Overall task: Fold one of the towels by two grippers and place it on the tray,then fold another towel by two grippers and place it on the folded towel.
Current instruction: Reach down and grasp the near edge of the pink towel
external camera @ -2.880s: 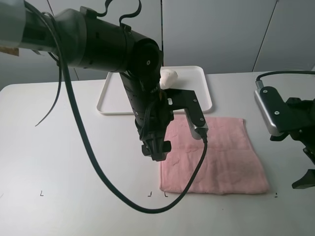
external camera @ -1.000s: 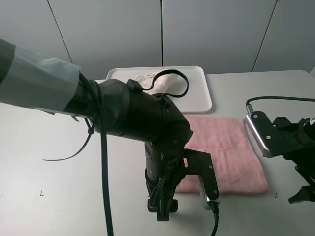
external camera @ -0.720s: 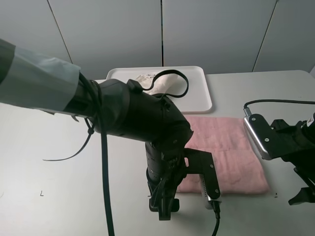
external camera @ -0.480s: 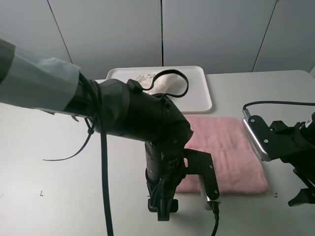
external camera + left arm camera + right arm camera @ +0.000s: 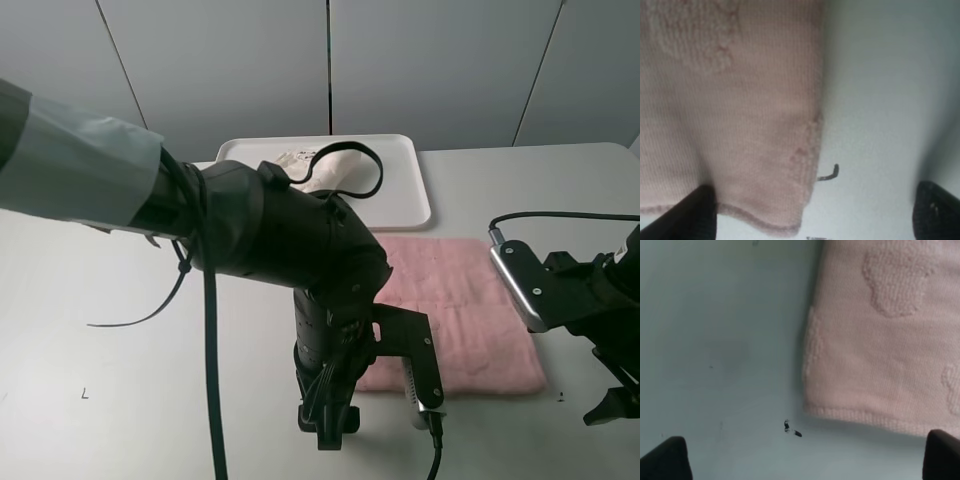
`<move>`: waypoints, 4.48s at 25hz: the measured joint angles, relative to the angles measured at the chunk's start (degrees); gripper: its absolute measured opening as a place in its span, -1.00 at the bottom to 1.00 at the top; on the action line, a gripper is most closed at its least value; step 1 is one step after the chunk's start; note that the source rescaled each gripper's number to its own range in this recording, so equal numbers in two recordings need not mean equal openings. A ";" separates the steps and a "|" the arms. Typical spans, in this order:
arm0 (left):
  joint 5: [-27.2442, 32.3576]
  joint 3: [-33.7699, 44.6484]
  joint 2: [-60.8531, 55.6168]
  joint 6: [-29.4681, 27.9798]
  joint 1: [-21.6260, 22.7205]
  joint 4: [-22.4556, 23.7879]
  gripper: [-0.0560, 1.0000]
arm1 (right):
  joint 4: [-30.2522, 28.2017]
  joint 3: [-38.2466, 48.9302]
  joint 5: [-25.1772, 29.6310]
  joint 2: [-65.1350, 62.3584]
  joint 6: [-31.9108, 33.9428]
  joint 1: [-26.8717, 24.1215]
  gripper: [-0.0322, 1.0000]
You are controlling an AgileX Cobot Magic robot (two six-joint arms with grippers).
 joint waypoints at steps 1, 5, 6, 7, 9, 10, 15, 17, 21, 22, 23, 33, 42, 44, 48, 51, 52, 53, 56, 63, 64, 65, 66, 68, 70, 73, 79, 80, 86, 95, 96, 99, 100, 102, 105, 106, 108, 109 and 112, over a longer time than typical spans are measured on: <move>0.00 0.00 0.00 0.10 0.00 0.00 1.00 | 0.00 0.22 -0.28 0.52 0.00 0.00 1.00; 0.00 0.00 0.00 0.33 0.00 0.00 1.00 | 0.11 1.12 -1.24 1.67 0.00 0.00 1.00; 0.00 0.00 0.00 0.33 0.00 0.00 1.00 | 0.11 1.12 -1.39 1.67 0.00 0.00 1.00; 0.00 0.00 0.00 0.33 0.00 0.00 1.00 | 0.23 1.12 -1.51 1.67 -0.11 0.00 1.00; 0.00 0.00 0.00 0.44 0.00 0.00 1.00 | 0.43 1.12 -1.51 1.67 -0.23 0.00 1.00; 0.00 0.00 0.00 0.44 0.00 0.00 1.00 | 0.43 1.12 -1.62 1.67 -0.23 0.27 1.00; 0.00 0.00 0.00 0.44 0.00 0.00 1.00 | 1.04 2.35 -4.80 2.34 -0.23 3.88 1.00; 0.11 0.00 0.00 0.44 0.00 0.00 1.00 | 1.43 3.00 -5.34 3.31 -0.23 4.47 1.00; 0.11 0.00 0.05 0.67 0.00 0.00 1.00 | 1.43 3.13 -6.15 3.96 0.86 4.54 1.00; 0.11 0.00 0.14 0.67 0.00 0.00 1.00 | 1.43 3.13 -6.40 3.96 1.28 4.54 1.00; 0.11 0.00 0.40 0.67 0.00 0.00 1.00 | 1.43 3.13 -6.49 3.96 1.41 4.54 1.00; 0.45 -0.11 0.93 -0.61 -0.10 0.65 1.00 | 1.43 3.13 -6.98 3.96 1.91 4.54 1.00; 0.28 -0.11 0.98 -0.74 -0.10 2.76 -0.08 | 1.78 3.13 -7.19 3.96 1.91 4.54 1.00; -0.42 -0.11 0.98 -1.28 -0.10 3.27 -0.36 | 2.14 3.13 -7.19 3.96 1.91 4.54 1.00; -1.51 -0.11 0.98 -4.59 -0.10 4.17 -0.85 | 2.97 3.13 -7.41 3.96 1.91 4.54 1.00; -1.51 -0.11 0.98 -5.07 -0.10 4.19 -0.88 | 2.97 3.13 -7.70 3.96 1.91 4.54 1.00; -1.51 -0.11 0.98 -5.07 -0.10 4.19 -0.88 | 2.97 3.13 -7.99 3.96 1.91 4.54 1.00; -1.51 -0.11 0.98 -5.07 -0.10 4.29 -0.88 | 3.10 3.13 -8.28 3.96 1.91 4.54 1.00; -1.51 -0.11 0.98 -5.18 -0.10 4.29 -0.88 | 3.18 3.13 -8.39 3.96 1.91 4.54 1.00; -1.84 -0.11 0.98 -5.18 -0.10 4.29 -0.88 | 3.18 5.01 -8.29 3.96 1.89 4.54 1.00; -1.82 -0.11 0.98 -5.18 -0.10 4.29 -0.88 | 3.18 5.39 -8.29 3.96 1.73 4.54 1.00; -1.82 -0.11 0.98 -5.18 -0.10 4.29 -0.88 | 3.18 5.54 -8.29 3.96 1.49 4.54 1.00; -1.82 -0.11 0.98 -5.18 -0.10 4.29 -0.88 | 3.18 5.63 -8.42 3.96 1.51 4.54 1.00; -1.82 -0.11 0.98 -5.29 -0.10 4.29 -0.88 | 3.18 5.63 -9.53 3.96 1.47 4.54 1.00; -1.82 -0.11 0.98 -5.29 -0.10 4.29 -0.88 | 3.18 5.63 -9.97 3.96 1.47 4.54 1.00; -1.82 -0.11 0.98 -5.29 -0.10 4.29 -0.88 | 3.18 5.63 -10.19 3.96 1.47 4.54 0.91; -1.82 -0.11 0.98 -5.29 -0.10 4.29 -0.88 | 3.18 5.63 -10.19 3.96 1.47 4.54 0.52; -1.82 -0.11 0.98 -5.29 -0.10 4.29 -0.88 | 3.18 5.63 -10.19 3.96 1.47 4.54 0.51; -1.82 -0.11 0.98 -5.29 -0.10 4.29 -0.88 | 3.18 5.63 -10.19 3.96 1.71 4.54 0.62; -1.82 -0.11 0.98 -5.29 -0.10 4.29 -0.88 | 3.18 5.66 -10.22 3.96 1.82 4.54 0.63; -1.82 -0.11 0.98 -5.29 -0.10 4.29 -0.88 | 3.18 5.66 -10.22 3.96 1.82 4.54 0.63; -1.82 -0.11 0.98 -5.29 -0.10 4.29 -0.88 | 3.18 5.66 -10.22 3.96 1.82 4.54 0.63; -1.82 -0.11 0.98 -5.29 -0.10 4.29 -0.88 | 3.18 5.66 -10.22 3.96 1.82 4.54 0.63; -1.82 -0.11 0.98 -5.29 -0.10 4.29 -0.88 | 3.18 5.66 -10.22 3.96 1.82 4.54 0.63; -1.82 -0.11 0.98 -5.29 -0.10 4.29 -0.88 | 3.18 5.66 -10.22 3.96 1.82 4.54 0.63; -1.82 -0.11 0.98 -5.29 -0.10 4.29 -0.88 | 3.18 5.66 -10.22 3.96 1.82 4.54 0.63; -1.82 -0.11 0.98 -5.29 -0.10 4.29 -0.88 | 3.18 5.66 -10.22 3.96 1.82 4.54 0.63; -1.82 -0.11 0.98 -5.29 -0.10 4.29 -0.88 | 3.18 5.66 -10.32 3.96 1.82 4.54 0.63; -1.82 -0.11 0.98 -5.29 -0.10 4.29 -0.88 | 3.18 5.66 -10.57 3.96 1.82 4.54 0.63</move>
